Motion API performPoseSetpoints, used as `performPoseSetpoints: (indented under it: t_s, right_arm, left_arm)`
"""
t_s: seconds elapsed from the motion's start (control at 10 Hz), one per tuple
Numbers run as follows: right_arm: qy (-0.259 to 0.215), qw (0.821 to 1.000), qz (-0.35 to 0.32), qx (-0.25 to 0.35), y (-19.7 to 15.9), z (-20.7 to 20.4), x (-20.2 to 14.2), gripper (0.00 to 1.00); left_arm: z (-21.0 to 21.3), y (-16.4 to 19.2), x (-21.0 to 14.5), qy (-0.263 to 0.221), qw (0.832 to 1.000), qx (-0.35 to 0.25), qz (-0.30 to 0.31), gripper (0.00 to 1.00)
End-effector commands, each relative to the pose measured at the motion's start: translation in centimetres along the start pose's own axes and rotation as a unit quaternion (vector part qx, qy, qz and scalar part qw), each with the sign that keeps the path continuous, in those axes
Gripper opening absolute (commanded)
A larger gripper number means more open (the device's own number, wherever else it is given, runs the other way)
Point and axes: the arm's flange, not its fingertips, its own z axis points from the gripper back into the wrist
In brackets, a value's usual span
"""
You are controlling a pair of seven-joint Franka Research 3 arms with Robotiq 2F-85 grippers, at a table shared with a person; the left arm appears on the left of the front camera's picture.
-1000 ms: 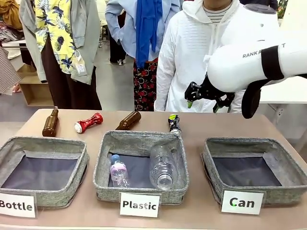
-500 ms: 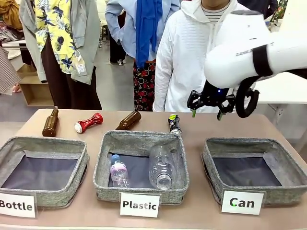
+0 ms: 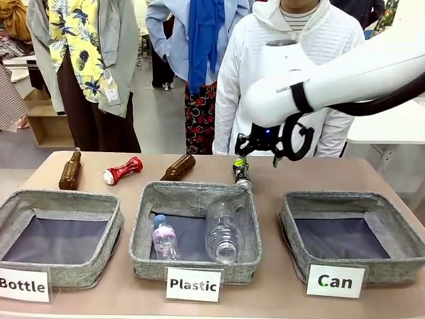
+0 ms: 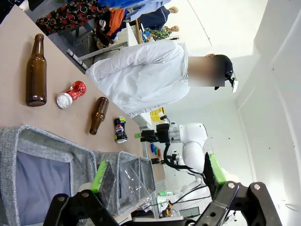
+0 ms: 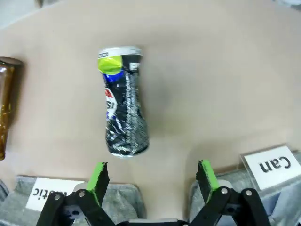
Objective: Sort the can waste into the basket.
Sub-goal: Pick up the can waste from the table and place it in the right Fabric basket.
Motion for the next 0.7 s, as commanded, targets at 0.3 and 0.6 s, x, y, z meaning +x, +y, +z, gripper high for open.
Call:
performPoseSetpoints:
  t_s: [0.3,0.6]
  right_arm:
    - [-0.002,0.999,0.048,-0.016,1.2,-6.3,2.8,1.00]
    - [-0.016,0.998,0.068,-0.001,0.4,-8.0,3.5,0.78]
  left_arm:
    - [0.0,-0.1,-0.1,-0.001,1.000,-0.007,-0.011,1.00]
    - [0.0,-0.1,-0.1,-0.001,1.000,-0.007,-0.011,1.00]
